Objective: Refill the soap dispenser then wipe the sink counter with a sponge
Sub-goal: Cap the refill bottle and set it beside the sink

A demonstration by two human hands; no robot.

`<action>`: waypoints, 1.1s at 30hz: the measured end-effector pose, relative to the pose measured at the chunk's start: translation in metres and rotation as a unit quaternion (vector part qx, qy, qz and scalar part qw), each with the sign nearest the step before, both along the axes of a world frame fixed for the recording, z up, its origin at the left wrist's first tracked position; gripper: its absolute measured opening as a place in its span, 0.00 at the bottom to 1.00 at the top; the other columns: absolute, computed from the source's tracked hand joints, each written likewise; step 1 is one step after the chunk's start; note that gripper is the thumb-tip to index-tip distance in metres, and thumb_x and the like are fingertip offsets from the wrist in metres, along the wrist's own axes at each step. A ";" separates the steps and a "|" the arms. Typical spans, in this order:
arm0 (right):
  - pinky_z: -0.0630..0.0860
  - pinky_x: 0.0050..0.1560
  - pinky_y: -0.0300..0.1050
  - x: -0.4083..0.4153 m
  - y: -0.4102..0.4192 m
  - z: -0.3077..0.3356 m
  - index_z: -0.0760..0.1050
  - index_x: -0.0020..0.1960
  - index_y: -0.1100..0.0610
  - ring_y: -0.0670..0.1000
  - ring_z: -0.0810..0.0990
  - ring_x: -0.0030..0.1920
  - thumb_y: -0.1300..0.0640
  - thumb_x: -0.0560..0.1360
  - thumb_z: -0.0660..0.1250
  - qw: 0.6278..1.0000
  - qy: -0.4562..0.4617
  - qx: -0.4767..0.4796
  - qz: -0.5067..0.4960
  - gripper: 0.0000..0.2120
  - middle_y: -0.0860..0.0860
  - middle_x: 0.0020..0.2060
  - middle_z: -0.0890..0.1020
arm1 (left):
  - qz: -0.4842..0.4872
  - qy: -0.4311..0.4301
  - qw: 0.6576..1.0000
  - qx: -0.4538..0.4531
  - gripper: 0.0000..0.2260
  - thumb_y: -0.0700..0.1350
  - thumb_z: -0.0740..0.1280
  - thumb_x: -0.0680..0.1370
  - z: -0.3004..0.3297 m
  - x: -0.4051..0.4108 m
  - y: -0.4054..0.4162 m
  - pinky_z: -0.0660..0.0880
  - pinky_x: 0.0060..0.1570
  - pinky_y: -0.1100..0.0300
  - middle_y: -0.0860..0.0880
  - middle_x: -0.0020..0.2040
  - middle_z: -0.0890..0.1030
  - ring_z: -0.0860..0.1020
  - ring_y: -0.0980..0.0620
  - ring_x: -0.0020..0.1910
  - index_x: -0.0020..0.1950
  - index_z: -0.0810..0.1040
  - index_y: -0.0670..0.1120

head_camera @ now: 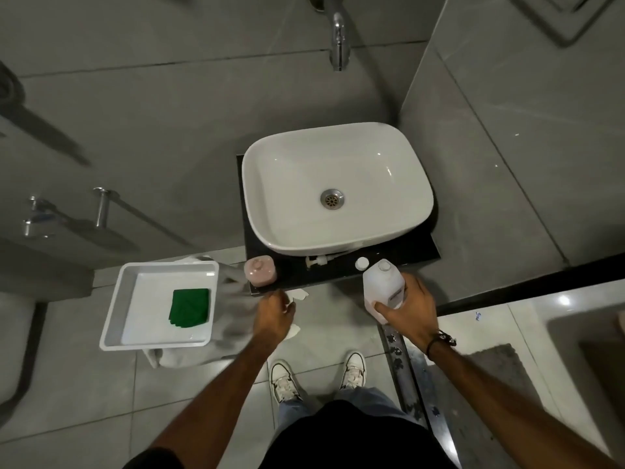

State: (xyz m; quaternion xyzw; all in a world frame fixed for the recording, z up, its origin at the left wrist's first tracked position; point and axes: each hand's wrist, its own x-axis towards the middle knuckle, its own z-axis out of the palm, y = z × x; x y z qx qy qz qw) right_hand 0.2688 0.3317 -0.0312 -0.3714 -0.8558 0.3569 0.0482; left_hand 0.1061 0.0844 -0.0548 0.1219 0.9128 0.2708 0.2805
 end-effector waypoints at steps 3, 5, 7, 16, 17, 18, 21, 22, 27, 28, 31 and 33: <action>0.80 0.54 0.52 0.016 0.023 -0.003 0.72 0.64 0.52 0.54 0.78 0.58 0.48 0.62 0.84 1.000 -0.007 -0.011 -0.004 0.36 0.51 0.59 0.79 | -0.113 0.070 0.990 0.037 0.10 0.42 0.68 0.80 0.006 0.012 0.051 0.76 0.56 0.48 0.39 0.58 0.79 0.80 0.40 0.56 0.59 0.80 0.39; 0.80 0.53 0.50 0.026 0.039 -0.006 0.72 0.65 0.52 0.54 0.78 0.58 0.49 0.62 0.84 1.000 -0.011 -0.015 -0.011 0.36 0.51 0.59 0.79 | -0.182 0.109 0.976 0.053 0.15 0.40 0.65 0.81 0.008 0.016 0.090 0.74 0.64 0.49 0.40 0.66 0.77 0.76 0.41 0.65 0.68 0.77 0.39; 0.77 0.52 0.46 0.036 0.053 -0.010 0.72 0.65 0.52 0.53 0.78 0.58 0.50 0.62 0.84 1.000 -0.015 -0.019 -0.015 0.36 0.51 0.59 0.79 | -0.221 0.137 0.964 0.057 0.19 0.38 0.62 0.82 0.008 0.018 0.130 0.71 0.69 0.49 0.40 0.72 0.73 0.73 0.41 0.71 0.74 0.72 0.41; 0.79 0.58 0.47 0.051 0.099 -0.023 0.70 0.66 0.49 0.52 0.77 0.60 0.47 0.63 0.82 0.999 -0.024 -0.011 0.040 0.36 0.49 0.60 0.77 | -0.224 0.168 0.960 0.020 0.13 0.37 0.63 0.81 -0.020 0.021 0.185 0.72 0.60 0.50 0.38 0.62 0.78 0.76 0.38 0.61 0.64 0.78 0.40; 0.79 0.57 0.47 0.051 0.100 -0.024 0.70 0.66 0.49 0.52 0.77 0.60 0.47 0.63 0.82 0.999 -0.024 -0.003 0.047 0.36 0.49 0.60 0.77 | -0.199 0.159 0.966 0.050 0.11 0.40 0.65 0.81 -0.017 0.023 0.188 0.73 0.57 0.52 0.39 0.58 0.80 0.79 0.39 0.56 0.62 0.80 0.40; 0.77 0.56 0.45 0.050 0.101 -0.024 0.71 0.67 0.48 0.52 0.77 0.60 0.47 0.63 0.81 0.998 -0.024 0.004 0.054 0.36 0.49 0.60 0.77 | -0.166 0.140 0.971 0.097 0.10 0.44 0.68 0.80 -0.010 0.028 0.190 0.75 0.52 0.55 0.41 0.52 0.83 0.81 0.43 0.50 0.59 0.82 0.41; 0.72 0.56 0.43 0.048 0.101 -0.025 0.72 0.68 0.49 0.55 0.77 0.61 0.48 0.62 0.82 0.996 -0.024 0.027 0.083 0.37 0.51 0.60 0.78 | -0.146 0.081 0.965 0.200 0.11 0.53 0.72 0.78 0.018 0.043 0.196 0.74 0.44 0.70 0.53 0.44 0.84 0.81 0.59 0.41 0.54 0.84 0.47; 0.72 0.57 0.44 0.046 0.102 -0.023 0.71 0.68 0.49 0.55 0.77 0.61 0.48 0.62 0.82 0.994 -0.028 0.028 0.097 0.38 0.51 0.61 0.77 | -0.161 0.072 0.962 0.208 0.11 0.54 0.72 0.78 0.026 0.046 0.199 0.73 0.43 0.72 0.55 0.43 0.83 0.80 0.61 0.40 0.53 0.84 0.47; 0.78 0.57 0.50 0.031 0.107 -0.013 0.68 0.70 0.46 0.50 0.76 0.55 0.43 0.63 0.78 0.981 -0.060 0.057 0.176 0.38 0.46 0.57 0.72 | -0.238 0.126 0.960 0.077 0.16 0.57 0.68 0.79 0.049 0.048 0.212 0.72 0.39 0.57 0.46 0.39 0.81 0.79 0.48 0.38 0.42 0.77 0.44; 0.77 0.57 0.49 0.029 0.108 -0.012 0.68 0.70 0.46 0.51 0.76 0.55 0.42 0.63 0.78 0.979 -0.064 0.064 0.185 0.39 0.46 0.57 0.72 | -0.242 0.131 0.960 0.043 0.18 0.58 0.67 0.80 0.054 0.047 0.213 0.73 0.40 0.56 0.43 0.41 0.83 0.80 0.45 0.40 0.43 0.78 0.42; 0.77 0.56 0.47 0.025 0.110 -0.011 0.70 0.71 0.48 0.51 0.77 0.56 0.41 0.62 0.78 0.976 -0.063 0.072 0.195 0.40 0.47 0.58 0.73 | -0.286 0.132 0.949 0.024 0.16 0.54 0.68 0.80 0.064 0.041 0.211 0.77 0.46 0.52 0.41 0.50 0.83 0.82 0.42 0.49 0.52 0.80 0.40; 0.78 0.54 0.46 0.024 0.112 -0.010 0.70 0.71 0.49 0.52 0.77 0.55 0.42 0.62 0.79 0.977 -0.055 0.068 0.195 0.40 0.47 0.58 0.74 | -0.340 0.124 0.930 0.067 0.15 0.46 0.72 0.78 0.071 0.038 0.205 0.78 0.54 0.49 0.41 0.59 0.80 0.80 0.42 0.56 0.63 0.79 0.42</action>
